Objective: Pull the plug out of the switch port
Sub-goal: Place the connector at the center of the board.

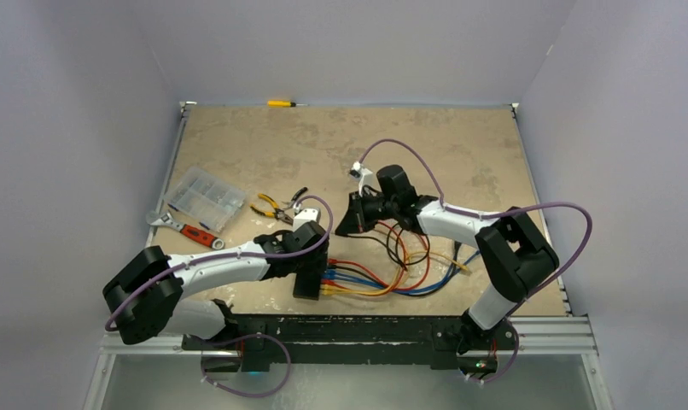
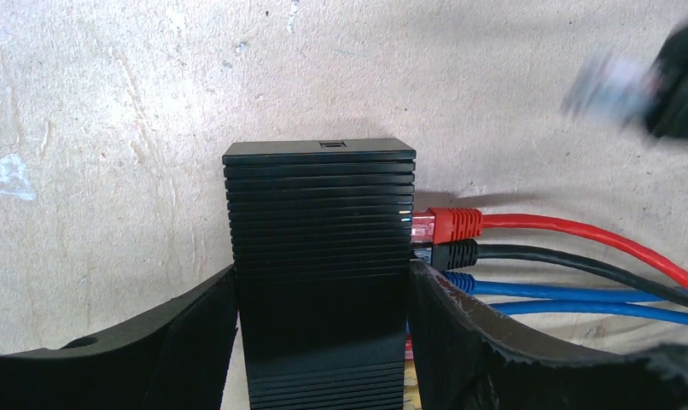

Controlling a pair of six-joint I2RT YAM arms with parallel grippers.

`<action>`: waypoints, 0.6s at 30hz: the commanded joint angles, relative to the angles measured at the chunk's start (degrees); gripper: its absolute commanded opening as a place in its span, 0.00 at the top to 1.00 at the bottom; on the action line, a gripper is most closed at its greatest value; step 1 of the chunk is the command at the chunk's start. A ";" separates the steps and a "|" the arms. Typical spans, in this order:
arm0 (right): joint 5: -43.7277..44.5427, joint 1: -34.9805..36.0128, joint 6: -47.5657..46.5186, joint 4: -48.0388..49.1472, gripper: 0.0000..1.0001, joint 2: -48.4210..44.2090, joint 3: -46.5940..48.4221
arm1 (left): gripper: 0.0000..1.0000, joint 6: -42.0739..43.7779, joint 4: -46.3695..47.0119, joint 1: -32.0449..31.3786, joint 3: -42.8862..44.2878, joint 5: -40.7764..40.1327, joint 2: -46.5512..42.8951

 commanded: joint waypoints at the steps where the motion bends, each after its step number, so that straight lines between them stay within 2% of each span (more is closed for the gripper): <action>1: 8.44 -0.28 -2.48 -4.58 1.00 -2.95 6.84 | 0.63 2.45 -1.82 0.76 -2.62 1.02 -1.45; 5: 15.61 -0.32 -4.58 -7.70 0.98 -5.01 9.86 | 0.62 2.66 -1.03 0.74 -2.95 1.54 -1.88; 8: 18.51 -0.22 -5.59 -10.70 0.65 -6.41 10.86 | 0.61 2.56 -0.68 0.75 -3.19 1.57 -1.56; 11: 21.93 -0.20 -6.72 -13.44 0.43 -7.99 11.04 | 0.61 2.40 -0.37 0.76 -3.20 1.71 -1.12; 14: 25.75 -0.30 -7.30 -16.10 0.32 -9.89 10.30 | 0.60 2.39 -0.18 0.76 -3.13 1.52 -0.55; 18: 29.62 -0.25 -7.59 -19.37 0.27 -12.37 8.18 | 0.60 2.39 0.01 0.74 -2.89 1.30 0.62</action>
